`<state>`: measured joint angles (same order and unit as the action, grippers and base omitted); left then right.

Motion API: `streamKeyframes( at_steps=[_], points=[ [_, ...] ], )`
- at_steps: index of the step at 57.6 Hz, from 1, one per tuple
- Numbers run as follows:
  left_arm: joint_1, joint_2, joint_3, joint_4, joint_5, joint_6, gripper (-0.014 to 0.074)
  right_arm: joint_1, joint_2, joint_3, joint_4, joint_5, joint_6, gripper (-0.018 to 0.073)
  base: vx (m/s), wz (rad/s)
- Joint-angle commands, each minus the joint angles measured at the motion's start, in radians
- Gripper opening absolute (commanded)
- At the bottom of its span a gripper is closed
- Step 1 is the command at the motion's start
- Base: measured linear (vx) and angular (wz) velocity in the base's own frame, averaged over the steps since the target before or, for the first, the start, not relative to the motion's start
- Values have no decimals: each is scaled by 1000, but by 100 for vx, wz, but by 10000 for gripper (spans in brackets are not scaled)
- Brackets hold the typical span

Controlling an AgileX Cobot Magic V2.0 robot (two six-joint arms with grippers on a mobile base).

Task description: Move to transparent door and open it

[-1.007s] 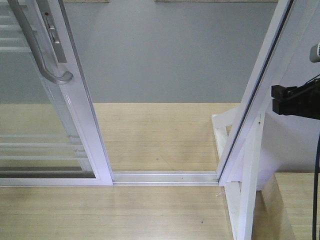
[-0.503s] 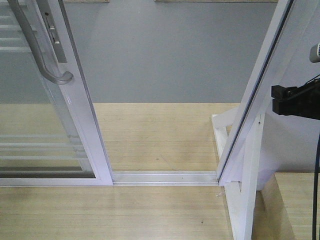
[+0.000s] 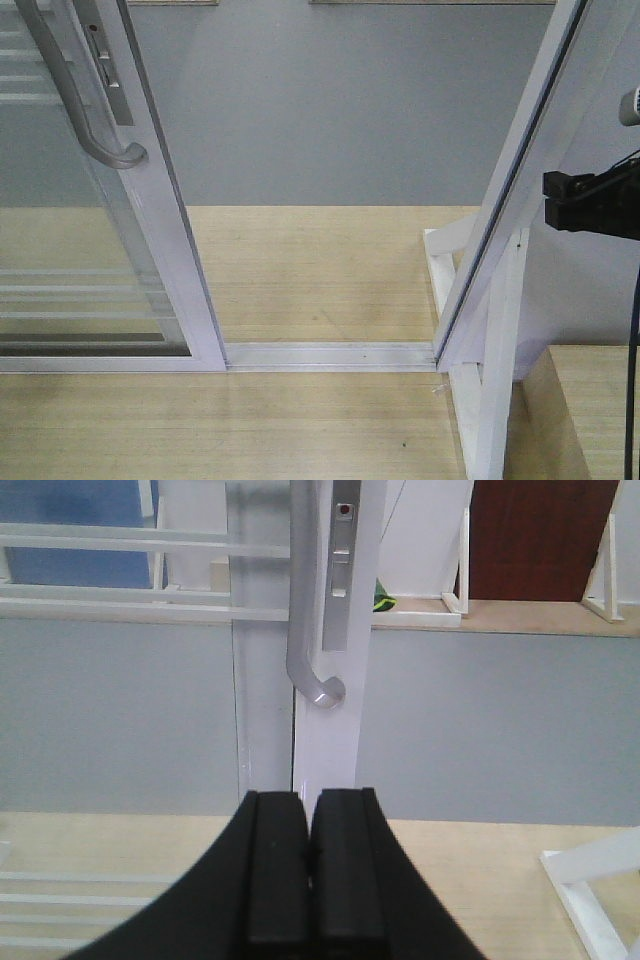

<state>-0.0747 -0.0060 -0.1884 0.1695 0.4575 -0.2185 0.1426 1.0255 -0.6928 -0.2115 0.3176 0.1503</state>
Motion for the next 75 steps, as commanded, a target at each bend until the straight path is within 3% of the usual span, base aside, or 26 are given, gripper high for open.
streamKeyframes(
  at_steps=[1, 10, 17, 75],
  points=[
    [-5, -22, 40, 8, -156, 7, -8, -5, -16, -28, -15, -69, -5, 585, 0, 0],
    [-5, -20, 150, -40, -293, 93, -8, -5, -16, -28, -15, -68, -5, 585, 0, 0],
    [-5, -20, 241, -110, -465, 179, -8, -5, -16, -28, -15, -68, -5, 585, 0, 0],
    [-5, -20, 235, -122, -439, 187, -8, -5, -16, -28, -15, -64, -5, 585, 0, 0]
  ],
)
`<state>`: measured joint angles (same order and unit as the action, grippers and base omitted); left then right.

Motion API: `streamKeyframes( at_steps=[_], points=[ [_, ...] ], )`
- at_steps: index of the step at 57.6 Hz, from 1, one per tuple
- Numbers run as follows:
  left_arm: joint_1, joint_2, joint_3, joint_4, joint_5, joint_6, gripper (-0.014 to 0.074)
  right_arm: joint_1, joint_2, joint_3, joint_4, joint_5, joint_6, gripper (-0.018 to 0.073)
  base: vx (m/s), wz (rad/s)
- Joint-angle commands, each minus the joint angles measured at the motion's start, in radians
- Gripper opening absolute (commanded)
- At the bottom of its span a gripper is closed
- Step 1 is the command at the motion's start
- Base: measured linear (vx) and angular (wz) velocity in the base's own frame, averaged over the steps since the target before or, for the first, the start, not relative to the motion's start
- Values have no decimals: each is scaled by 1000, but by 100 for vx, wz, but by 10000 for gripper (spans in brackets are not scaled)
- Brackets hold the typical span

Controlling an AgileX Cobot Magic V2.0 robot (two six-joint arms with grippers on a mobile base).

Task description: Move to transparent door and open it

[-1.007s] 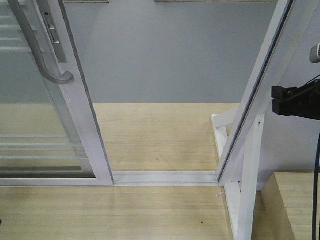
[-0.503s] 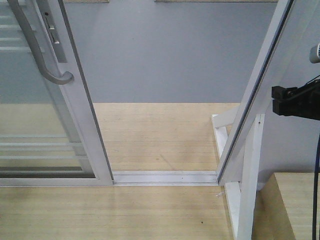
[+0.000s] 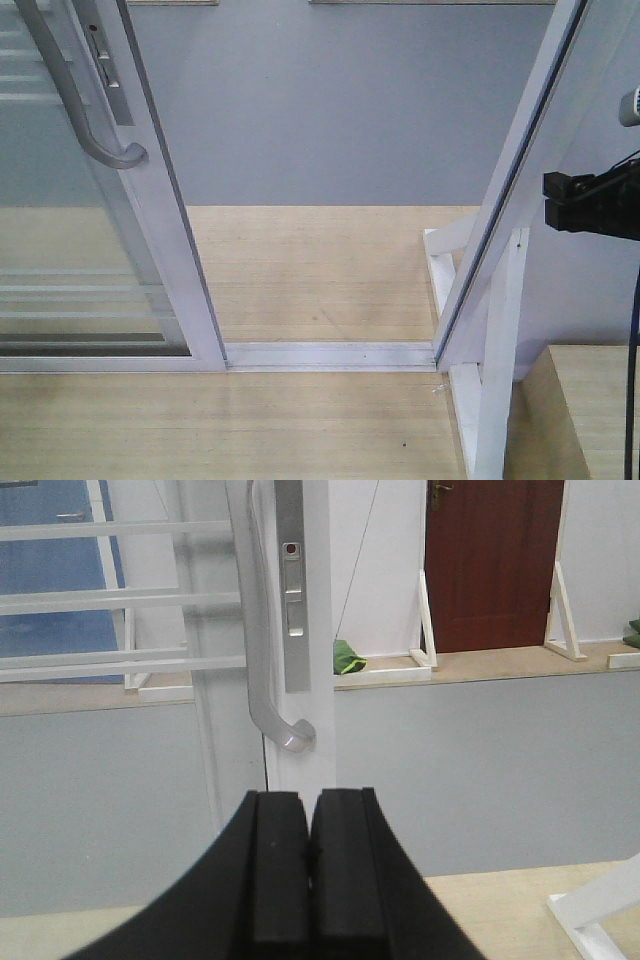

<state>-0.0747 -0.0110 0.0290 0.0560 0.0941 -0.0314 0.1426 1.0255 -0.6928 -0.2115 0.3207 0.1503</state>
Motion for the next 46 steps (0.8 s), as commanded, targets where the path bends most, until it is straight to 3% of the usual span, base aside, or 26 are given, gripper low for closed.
streamKeyframes(
  at_steps=[1, 10, 15, 20, 28, 37, 46],
  points=[
    [-5, -15, 17, -9, -76, 0, -8, -5, -16, -28, -15, -67, -5, 585, 0, 0],
    [-5, -15, 17, -9, -76, 0, -8, -5, -71, -28, 0, -40, -15, 571, 0, 0],
    [-5, -15, 17, -9, -76, 0, -8, -6, -113, -28, 16, -15, -29, 516, 0, 0],
    [-5, -15, 17, -9, -76, 0, -8, -20, -159, 2, 46, -38, -78, 424, 0, 0],
    [-5, -15, 17, -9, -76, 0, -8, -133, -284, 167, 157, -210, -112, 230, 0, 0],
    [-5, -15, 17, -9, -76, 0, -8, -190, -483, 346, 97, -298, -109, 10, 0, 0],
    [-5, -15, 17, -9, -76, 0, -8, -195, -682, 486, 86, -299, -109, -11, 0, 0]
  ],
)
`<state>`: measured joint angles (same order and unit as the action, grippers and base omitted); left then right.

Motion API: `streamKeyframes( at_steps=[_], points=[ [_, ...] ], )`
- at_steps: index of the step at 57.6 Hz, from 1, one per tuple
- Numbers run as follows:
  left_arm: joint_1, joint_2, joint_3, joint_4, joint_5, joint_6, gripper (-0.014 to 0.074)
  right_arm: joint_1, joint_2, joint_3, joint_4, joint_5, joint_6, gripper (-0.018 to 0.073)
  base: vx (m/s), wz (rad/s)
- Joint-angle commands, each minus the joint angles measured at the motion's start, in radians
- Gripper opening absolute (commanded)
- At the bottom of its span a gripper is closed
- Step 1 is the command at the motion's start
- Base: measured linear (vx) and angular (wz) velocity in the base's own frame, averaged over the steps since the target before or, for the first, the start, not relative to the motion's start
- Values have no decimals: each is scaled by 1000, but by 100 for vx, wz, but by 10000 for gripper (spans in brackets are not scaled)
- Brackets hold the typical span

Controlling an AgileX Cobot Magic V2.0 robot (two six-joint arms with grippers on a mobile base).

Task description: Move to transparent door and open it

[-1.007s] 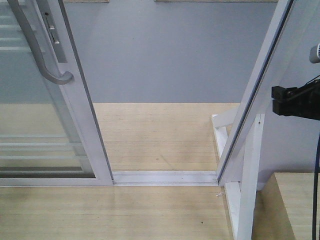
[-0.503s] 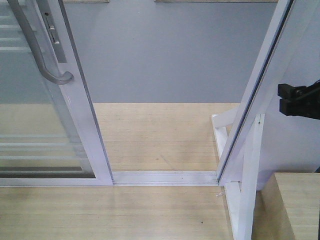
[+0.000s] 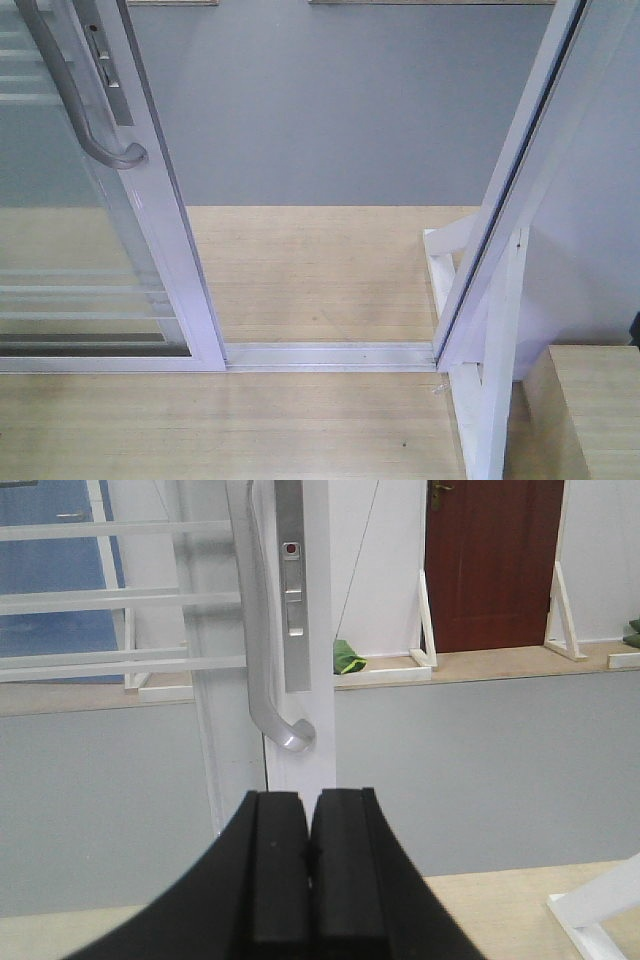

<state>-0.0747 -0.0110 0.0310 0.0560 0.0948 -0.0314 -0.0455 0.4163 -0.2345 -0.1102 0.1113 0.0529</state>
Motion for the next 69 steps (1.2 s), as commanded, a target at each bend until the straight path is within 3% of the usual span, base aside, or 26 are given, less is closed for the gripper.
streamKeyframes(
  at_steps=[1, 12, 21, 69],
  points=[
    [-5, -15, 15, -9, -77, 0, -8, -7, -90, 39, -15, -90, -12, -11, 0, 0],
    [-5, -15, 15, -9, -77, 0, -8, -7, -294, 179, -9, -92, -12, -8, 0, 0],
    [-5, -15, 15, -9, -77, 0, -8, -7, -448, 271, 52, -75, -7, -6, 0, 0],
    [-5, -14, 15, -9, -77, 0, -7, -4, -443, 268, 71, -64, -8, -6, 0, 0]
  ],
)
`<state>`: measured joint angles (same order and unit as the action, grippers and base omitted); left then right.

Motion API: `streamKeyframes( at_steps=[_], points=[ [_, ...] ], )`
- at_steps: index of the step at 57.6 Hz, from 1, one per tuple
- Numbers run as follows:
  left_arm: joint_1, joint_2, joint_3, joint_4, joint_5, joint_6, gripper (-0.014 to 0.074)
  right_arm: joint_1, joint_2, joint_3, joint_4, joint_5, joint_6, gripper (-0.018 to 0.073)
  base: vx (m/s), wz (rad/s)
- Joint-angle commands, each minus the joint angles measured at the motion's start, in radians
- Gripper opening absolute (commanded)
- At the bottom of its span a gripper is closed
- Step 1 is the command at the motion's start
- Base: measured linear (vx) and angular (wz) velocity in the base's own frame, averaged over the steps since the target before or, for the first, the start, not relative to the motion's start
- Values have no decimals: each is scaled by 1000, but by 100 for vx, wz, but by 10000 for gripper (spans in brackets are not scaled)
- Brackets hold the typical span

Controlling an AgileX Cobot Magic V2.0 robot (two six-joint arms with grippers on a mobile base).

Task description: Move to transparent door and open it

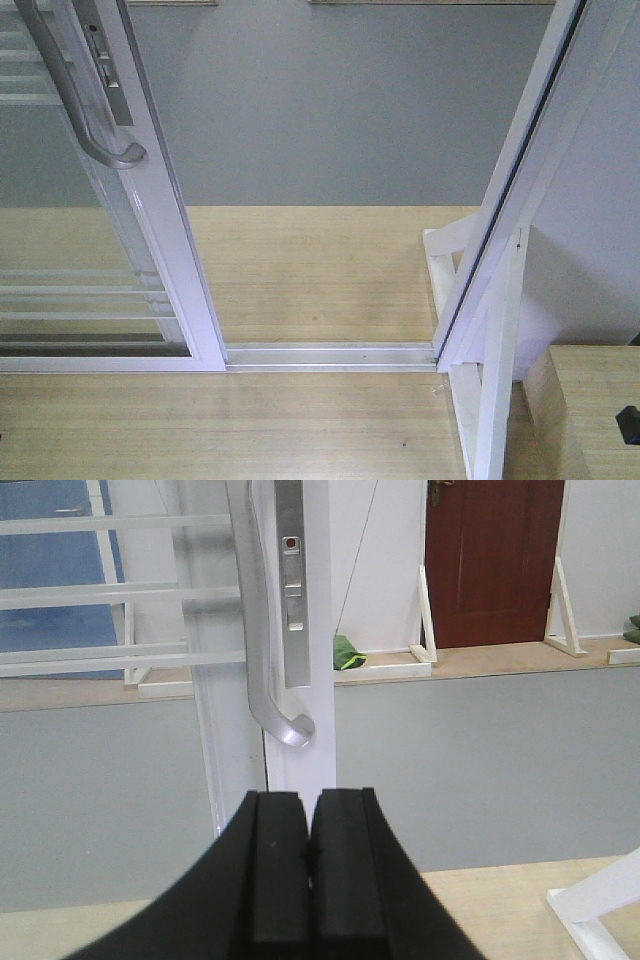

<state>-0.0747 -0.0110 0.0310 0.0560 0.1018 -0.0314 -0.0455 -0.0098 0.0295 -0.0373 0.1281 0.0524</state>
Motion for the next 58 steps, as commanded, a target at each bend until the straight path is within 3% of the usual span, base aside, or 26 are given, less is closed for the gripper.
streamKeyframes(
  at_steps=[1, 58],
  points=[
    [-5, -14, 15, -9, -84, 0, -7, -4, -17, 4, -2, -81, -8, -6, 0, 0],
    [-5, -14, 15, -9, -84, 0, -7, -4, -17, 4, -2, -81, -8, -6, 0, 0]
  ],
)
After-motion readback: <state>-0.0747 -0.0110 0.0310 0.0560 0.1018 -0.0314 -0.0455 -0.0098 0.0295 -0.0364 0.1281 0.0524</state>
